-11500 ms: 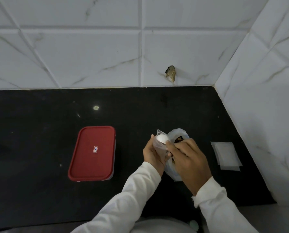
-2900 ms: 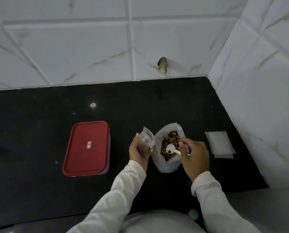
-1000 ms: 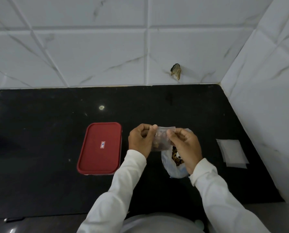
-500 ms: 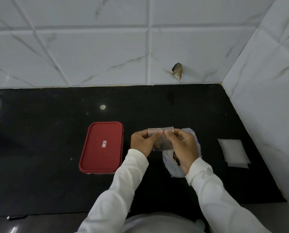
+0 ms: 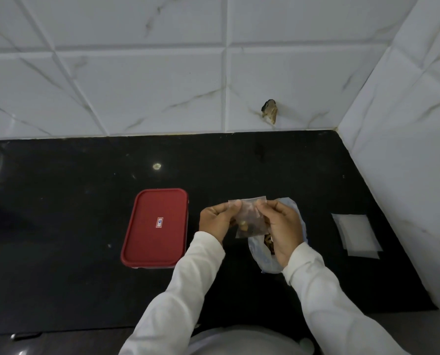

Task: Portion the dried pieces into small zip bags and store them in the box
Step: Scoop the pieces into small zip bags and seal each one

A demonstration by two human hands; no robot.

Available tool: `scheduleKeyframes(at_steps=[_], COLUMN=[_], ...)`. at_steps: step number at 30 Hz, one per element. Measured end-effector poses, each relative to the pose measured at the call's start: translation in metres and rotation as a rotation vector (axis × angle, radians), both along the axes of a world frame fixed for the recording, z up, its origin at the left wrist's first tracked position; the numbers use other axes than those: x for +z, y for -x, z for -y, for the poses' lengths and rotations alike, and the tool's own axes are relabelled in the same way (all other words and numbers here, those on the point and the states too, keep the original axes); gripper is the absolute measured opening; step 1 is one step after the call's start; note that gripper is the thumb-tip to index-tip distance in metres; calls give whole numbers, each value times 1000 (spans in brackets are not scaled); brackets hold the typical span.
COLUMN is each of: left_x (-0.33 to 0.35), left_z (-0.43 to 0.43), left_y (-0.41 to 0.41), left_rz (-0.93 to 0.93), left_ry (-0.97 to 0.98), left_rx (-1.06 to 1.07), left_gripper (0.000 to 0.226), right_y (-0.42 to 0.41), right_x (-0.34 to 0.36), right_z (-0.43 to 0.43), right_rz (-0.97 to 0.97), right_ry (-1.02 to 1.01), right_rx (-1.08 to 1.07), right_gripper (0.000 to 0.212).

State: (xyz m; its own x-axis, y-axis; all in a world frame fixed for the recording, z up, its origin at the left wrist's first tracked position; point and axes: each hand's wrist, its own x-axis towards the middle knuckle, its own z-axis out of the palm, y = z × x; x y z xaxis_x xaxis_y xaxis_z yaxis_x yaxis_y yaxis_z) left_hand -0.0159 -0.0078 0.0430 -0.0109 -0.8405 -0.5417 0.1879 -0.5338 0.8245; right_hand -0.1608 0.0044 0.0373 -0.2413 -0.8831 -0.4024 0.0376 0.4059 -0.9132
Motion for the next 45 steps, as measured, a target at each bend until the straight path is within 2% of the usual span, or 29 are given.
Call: scheduleKeyframes(at_steps=[3, 6, 11, 14, 18, 20, 23, 26, 32, 33, 36, 38, 40, 43, 45], left_x=[-2, -4, 1, 0, -4, -7, -9, -8, -14, -16, -20, -22, -20, -19, -18], left_z=[-2, -4, -3, -1, -2, -4, -3, 2, 3, 4, 2, 1, 0, 4, 6], left_y=[4, 9, 9, 9, 8, 12, 14, 6, -1, 0, 6, 8, 7, 2, 1], left_rz=[47, 62, 225, 300, 391, 425, 343, 198, -55, -42, 25, 0, -29, 0, 90], left_ry=[-2, 3, 181, 210, 235, 243, 174, 41, -96, -97, -54, -16, 36, 80, 121], left_rx=[29, 43, -84, -115, -111, -93, -55, -11, -9, 1, 33, 12, -28, -6, -8], left_gripper=[15, 20, 2, 4, 11, 14, 7, 11, 5, 2, 10, 7, 13, 16, 18], right_y=[-5, -8, -7, -9, -10, -14, -16, -14, -7, -6, -9, -11, -11, -8, -8], right_x=[0, 1, -4, -7, -11, -11, -13, -15, -13, -15, -16, -15, -14, -13, -15], right_z=[0, 2, 1, 0, 0, 2, 5, 6, 9, 10, 12, 14, 15, 14, 11], right_rz=[174, 199, 96, 30, -18, -101, -107, -17, 145, 131, 140, 200, 183, 178, 123], right_ry=[35, 50, 62, 83, 75, 81, 62, 32, -26, -37, -62, -59, -25, -1, 14], right_rx=[-97, -153, -46, -5, -17, -76, -122, -127, -169, -183, -225, -271, -284, -161, -51], right_gripper=[6, 5, 7, 13, 2, 9, 10, 1, 4, 6, 14, 16, 13, 3, 2])
